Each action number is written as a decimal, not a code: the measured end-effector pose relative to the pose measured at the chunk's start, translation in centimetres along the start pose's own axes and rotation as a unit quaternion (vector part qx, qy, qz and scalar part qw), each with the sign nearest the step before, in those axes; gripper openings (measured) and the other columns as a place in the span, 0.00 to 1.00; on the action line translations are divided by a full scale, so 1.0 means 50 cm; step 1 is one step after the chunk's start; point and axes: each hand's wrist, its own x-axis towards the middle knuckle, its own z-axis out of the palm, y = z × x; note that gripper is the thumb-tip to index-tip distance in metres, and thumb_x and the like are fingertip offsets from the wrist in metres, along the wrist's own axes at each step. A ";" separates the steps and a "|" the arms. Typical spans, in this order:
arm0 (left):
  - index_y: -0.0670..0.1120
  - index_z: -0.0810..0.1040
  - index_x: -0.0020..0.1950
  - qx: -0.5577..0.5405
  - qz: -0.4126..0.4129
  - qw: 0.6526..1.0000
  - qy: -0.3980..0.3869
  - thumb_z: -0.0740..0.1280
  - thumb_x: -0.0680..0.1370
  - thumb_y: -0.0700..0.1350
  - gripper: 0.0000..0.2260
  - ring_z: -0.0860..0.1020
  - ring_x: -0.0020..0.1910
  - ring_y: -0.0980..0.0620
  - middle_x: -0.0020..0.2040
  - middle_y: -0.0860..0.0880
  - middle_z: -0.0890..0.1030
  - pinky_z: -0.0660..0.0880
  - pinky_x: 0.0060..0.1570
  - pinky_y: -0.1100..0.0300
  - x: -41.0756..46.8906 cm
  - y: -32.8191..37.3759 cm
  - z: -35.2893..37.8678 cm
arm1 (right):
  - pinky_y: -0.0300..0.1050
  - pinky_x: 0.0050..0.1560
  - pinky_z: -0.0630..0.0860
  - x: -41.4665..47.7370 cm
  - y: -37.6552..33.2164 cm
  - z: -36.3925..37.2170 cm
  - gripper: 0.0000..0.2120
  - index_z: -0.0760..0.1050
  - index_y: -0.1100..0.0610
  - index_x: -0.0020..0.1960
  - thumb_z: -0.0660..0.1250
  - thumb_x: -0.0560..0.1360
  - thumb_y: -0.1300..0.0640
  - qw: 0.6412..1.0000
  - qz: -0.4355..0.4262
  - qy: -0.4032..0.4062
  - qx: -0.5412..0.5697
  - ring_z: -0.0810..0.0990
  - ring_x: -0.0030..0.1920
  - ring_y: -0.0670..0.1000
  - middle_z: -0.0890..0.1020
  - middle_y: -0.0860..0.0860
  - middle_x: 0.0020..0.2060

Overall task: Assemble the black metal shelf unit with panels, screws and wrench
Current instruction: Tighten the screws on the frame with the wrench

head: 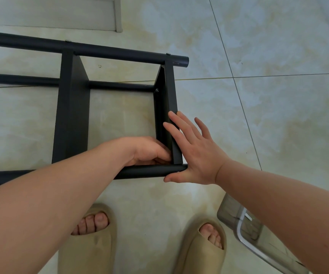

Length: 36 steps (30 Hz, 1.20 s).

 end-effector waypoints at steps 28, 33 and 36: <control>0.40 0.81 0.43 0.019 0.000 1.000 0.015 0.67 0.76 0.35 0.05 0.81 0.40 0.45 0.38 0.43 0.82 0.77 0.49 0.53 0.002 0.002 0.002 | 0.64 0.76 0.56 0.004 0.003 0.003 0.55 0.60 0.59 0.79 0.59 0.66 0.20 0.999 -0.012 0.037 -0.007 0.51 0.81 0.57 0.54 0.56 0.81; 0.41 0.81 0.42 0.014 -0.003 1.000 0.008 0.65 0.76 0.33 0.08 0.81 0.37 0.48 0.35 0.45 0.82 0.78 0.45 0.56 0.003 0.003 0.000 | 0.65 0.75 0.58 0.005 0.003 0.003 0.55 0.61 0.59 0.79 0.60 0.66 0.20 0.999 -0.014 0.044 -0.008 0.53 0.81 0.58 0.55 0.56 0.81; 0.41 0.82 0.41 -0.020 -0.006 1.000 -0.001 0.64 0.76 0.30 0.10 0.82 0.38 0.48 0.36 0.44 0.83 0.79 0.46 0.56 0.004 0.000 -0.004 | 0.65 0.75 0.58 0.004 0.003 0.003 0.55 0.60 0.59 0.79 0.60 0.66 0.20 0.999 -0.014 0.043 -0.009 0.52 0.81 0.58 0.55 0.56 0.81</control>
